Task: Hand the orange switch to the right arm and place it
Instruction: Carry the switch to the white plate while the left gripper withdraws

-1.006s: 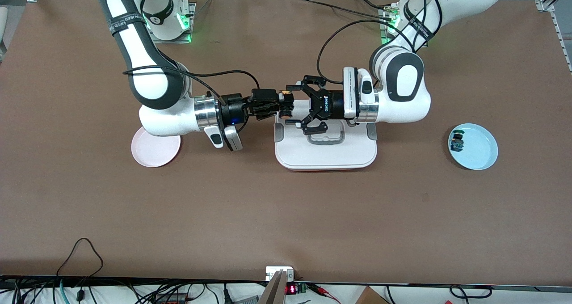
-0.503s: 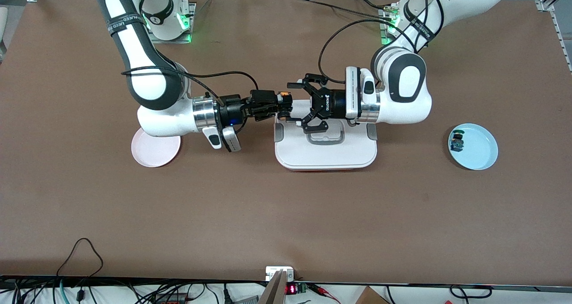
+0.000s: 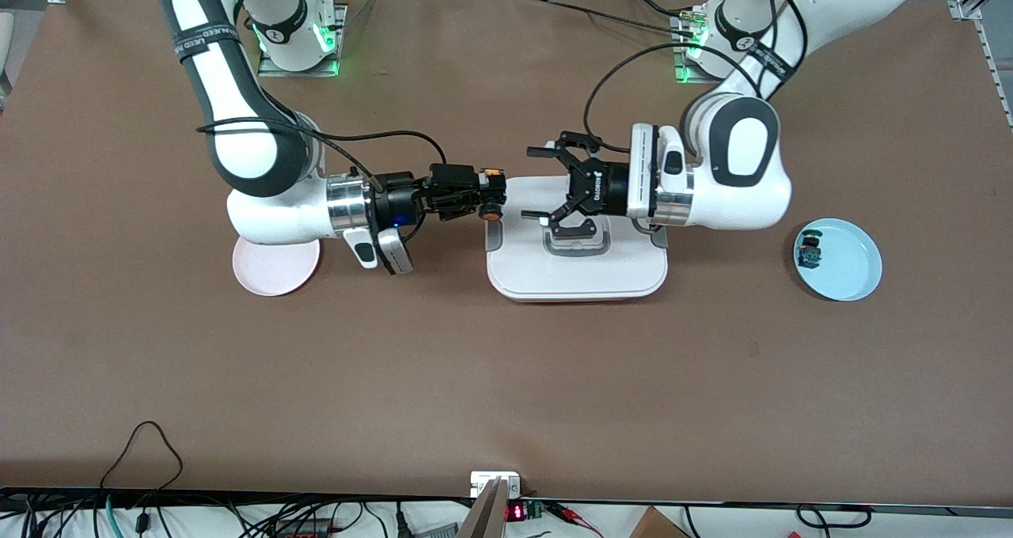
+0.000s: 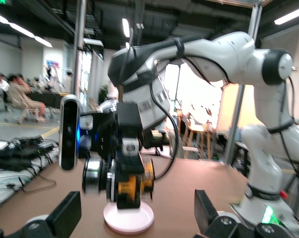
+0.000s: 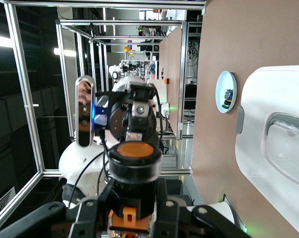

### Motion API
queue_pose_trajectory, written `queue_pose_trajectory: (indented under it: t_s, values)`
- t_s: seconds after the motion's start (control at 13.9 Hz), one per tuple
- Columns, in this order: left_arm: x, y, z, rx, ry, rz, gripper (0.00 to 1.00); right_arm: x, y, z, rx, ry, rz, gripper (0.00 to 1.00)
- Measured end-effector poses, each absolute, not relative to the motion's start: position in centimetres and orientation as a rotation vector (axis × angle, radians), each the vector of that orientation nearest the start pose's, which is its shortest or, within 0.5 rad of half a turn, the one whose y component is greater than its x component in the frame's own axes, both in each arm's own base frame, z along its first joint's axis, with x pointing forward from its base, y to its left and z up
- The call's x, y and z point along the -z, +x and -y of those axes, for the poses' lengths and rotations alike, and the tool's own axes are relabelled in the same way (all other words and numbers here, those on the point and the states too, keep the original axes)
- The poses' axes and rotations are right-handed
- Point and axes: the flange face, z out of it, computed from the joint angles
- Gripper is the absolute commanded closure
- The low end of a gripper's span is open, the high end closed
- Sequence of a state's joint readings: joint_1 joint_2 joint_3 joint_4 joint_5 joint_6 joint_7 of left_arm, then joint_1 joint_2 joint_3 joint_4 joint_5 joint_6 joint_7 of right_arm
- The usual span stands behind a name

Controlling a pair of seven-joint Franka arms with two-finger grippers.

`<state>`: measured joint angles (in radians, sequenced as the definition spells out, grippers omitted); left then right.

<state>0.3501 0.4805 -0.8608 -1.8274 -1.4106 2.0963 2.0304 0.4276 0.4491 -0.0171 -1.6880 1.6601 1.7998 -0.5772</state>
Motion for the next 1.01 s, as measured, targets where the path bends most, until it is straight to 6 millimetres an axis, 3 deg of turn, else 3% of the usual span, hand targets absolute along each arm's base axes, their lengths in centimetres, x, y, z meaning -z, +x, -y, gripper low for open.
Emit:
queue_pose_trajectory:
  t_s: [0.22, 0.57, 0.79, 1.01]
  values:
    - [-41.8, 58.1, 28.5, -0.88, 1.298, 1.288, 0.0, -39.4, 59.1, -33.0, -0.137, -1.64, 0.181, 1.0]
    - [-43.7, 57.2, 26.1, -0.573, 1.442, 1.412, 0.0, -40.8, 59.8, -28.7, -0.139, -1.714, 0.27, 1.0]
    - [-44.8, 56.8, 21.9, -0.313, 1.551, 1.461, 0.0, -41.6, 60.2, -24.9, -0.159, -1.768, 0.327, 1.0]
    - [-47.2, 56.9, 18.5, -0.05, 1.727, 1.469, 0.0, -40.9, 60.5, -20.7, -0.19, -1.855, 0.36, 1.0]
